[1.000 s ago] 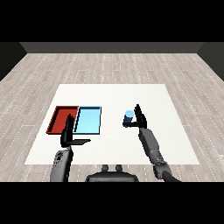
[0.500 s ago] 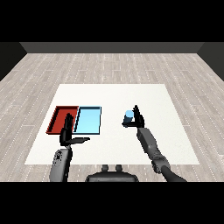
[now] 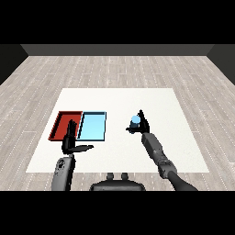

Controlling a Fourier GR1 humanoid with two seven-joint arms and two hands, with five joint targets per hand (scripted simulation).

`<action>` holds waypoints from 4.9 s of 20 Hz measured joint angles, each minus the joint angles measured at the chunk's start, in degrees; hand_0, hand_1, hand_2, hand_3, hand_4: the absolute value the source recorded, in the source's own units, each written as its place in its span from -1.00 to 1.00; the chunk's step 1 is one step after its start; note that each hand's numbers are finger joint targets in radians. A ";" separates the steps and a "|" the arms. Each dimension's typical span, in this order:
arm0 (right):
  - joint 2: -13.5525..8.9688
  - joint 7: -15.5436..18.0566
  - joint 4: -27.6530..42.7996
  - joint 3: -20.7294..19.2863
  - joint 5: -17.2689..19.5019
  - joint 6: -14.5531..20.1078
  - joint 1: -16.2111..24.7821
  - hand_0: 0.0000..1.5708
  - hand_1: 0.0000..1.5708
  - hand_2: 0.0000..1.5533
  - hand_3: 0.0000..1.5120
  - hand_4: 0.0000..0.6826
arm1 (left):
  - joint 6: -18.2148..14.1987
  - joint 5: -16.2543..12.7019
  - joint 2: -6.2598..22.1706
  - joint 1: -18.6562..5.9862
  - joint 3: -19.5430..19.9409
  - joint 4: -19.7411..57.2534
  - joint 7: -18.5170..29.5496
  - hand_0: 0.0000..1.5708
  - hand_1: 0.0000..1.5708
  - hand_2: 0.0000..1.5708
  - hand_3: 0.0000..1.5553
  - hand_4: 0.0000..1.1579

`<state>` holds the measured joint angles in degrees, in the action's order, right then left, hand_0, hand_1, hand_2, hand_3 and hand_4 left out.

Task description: Pick the blue can and put it in the blue box

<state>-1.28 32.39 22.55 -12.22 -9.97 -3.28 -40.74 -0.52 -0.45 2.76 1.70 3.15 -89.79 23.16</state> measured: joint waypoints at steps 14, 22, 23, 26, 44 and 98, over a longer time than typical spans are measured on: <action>0.53 1.82 -5.97 -0.20 -0.27 6.30 -3.83 0.86 0.86 0.86 0.88 0.38 | 0.09 -0.13 -0.72 0.93 -0.82 -1.30 -0.21 -1.00 -1.00 -1.00 -1.00 -1.00; 0.29 0.28 -8.29 -0.07 -0.18 11.26 -5.64 0.83 0.83 0.85 0.81 0.48 | 0.03 -0.05 -0.69 -0.15 -0.70 -0.26 -0.17 -1.00 -1.00 -1.00 -1.00 -1.00; 0.19 0.57 -8.13 0.11 0.04 11.00 -5.34 0.84 0.84 0.86 0.73 0.41 | 0.05 0.03 -0.52 -0.44 -0.60 -0.16 -0.14 -1.00 -1.00 -1.00 -1.00 -1.00; 0.17 0.18 -6.80 1.31 -0.37 11.62 -6.15 0.86 0.86 0.89 0.78 0.33 | -0.06 0.45 -0.43 -0.47 -0.68 0.28 0.04 -1.00 -1.00 -1.00 -1.00 -1.00; 1.21 -3.49 11.46 14.32 -2.29 17.60 -5.17 0.84 0.84 0.89 0.78 0.62 | -0.45 0.75 -2.24 -3.40 -6.96 1.93 -2.80 -1.00 -1.00 -1.00 -1.00 -1.00; 1.27 -16.91 50.75 32.06 -0.17 19.04 14.89 0.81 0.81 0.87 0.81 0.63 | -19.75 -19.48 -2.75 -25.75 -33.06 27.59 -0.01 -1.00 -1.00 -1.00 -1.00 -1.00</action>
<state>-0.02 15.48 73.30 19.84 -10.13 15.76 -25.86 -20.27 -19.93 0.00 -24.05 -29.91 -62.21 23.15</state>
